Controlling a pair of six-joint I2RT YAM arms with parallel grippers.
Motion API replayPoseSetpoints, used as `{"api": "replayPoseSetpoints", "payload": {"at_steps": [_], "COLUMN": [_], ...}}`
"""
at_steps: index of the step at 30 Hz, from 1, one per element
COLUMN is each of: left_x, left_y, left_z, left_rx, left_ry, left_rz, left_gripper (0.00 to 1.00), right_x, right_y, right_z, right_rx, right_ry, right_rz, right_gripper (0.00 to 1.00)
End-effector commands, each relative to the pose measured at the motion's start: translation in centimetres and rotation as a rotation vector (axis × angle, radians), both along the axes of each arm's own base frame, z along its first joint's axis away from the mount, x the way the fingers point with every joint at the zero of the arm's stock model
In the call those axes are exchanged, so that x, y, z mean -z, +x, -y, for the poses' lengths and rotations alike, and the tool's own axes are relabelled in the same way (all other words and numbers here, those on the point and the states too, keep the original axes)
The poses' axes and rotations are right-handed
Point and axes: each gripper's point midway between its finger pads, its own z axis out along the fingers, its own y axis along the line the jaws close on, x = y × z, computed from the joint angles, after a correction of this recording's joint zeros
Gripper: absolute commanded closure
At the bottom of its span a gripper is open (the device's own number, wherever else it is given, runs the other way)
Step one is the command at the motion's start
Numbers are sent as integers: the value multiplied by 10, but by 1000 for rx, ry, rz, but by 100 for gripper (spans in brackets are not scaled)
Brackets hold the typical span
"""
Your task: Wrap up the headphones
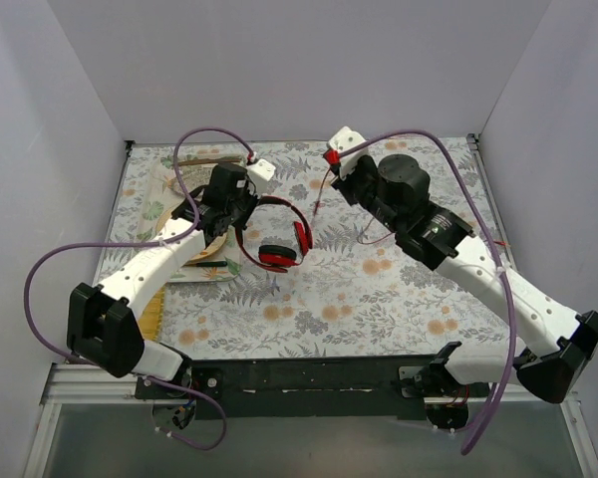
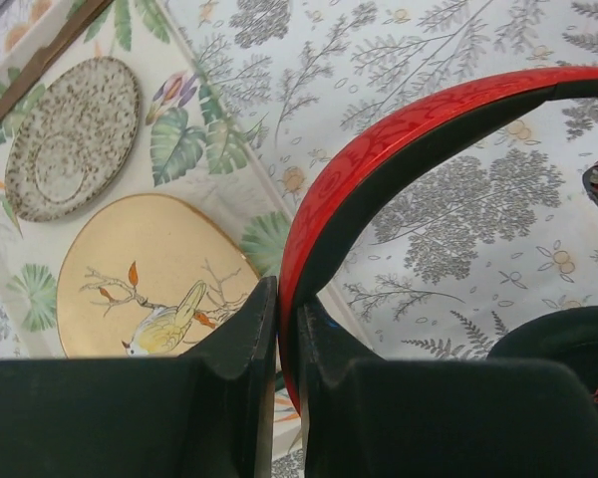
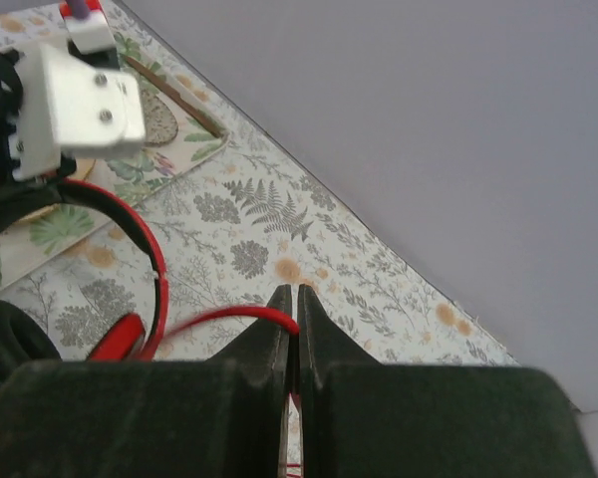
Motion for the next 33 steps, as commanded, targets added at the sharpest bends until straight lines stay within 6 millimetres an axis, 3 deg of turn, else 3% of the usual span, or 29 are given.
{"api": "replayPoseSetpoints", "payload": {"at_steps": [1, 9, 10, 12, 13, 14, 18, 21, 25, 30, 33], "left_x": [-32, -32, -32, -37, -42, -47, -67, -78, -103, -139, -160], "left_y": [1, -36, -44, -56, -67, -72, -95, -108, -106, -103, -100], "left_z": [13, 54, 63, 73, 83, 86, 101, 112, 112, 106, 103], "left_rx": [37, 230, 285, 345, 406, 427, 516, 570, 555, 570, 543], "left_ry": [67, -13, -51, -104, -148, -172, -284, -353, -469, -616, -674], "left_rz": [126, 63, 42, 12, -3, -9, -37, -71, -90, -75, -53], "left_gripper": [100, 100, 100, 100, 100, 100, 100, 100, 100, 100, 100], "right_x": [-20, -24, -13, -19, -7, -8, 16, 37, 60, 68, 74], "right_y": [2, 31, 37, 50, 55, 61, 91, 98, 99, 96, 89], "right_z": [-28, -50, -56, -53, -59, -57, -39, -38, -29, -12, -15], "right_rx": [-101, -85, -90, -75, -86, -83, -24, -30, -7, -13, -60], "right_ry": [9, 23, 10, 39, 50, 69, 113, 105, 109, 201, 209], "right_rz": [-10, -40, -73, -90, -139, -159, -252, -310, -357, -378, -386], "right_gripper": [99, 99, 99, 99, 99, 99, 99, 99, 99, 99, 99]}}
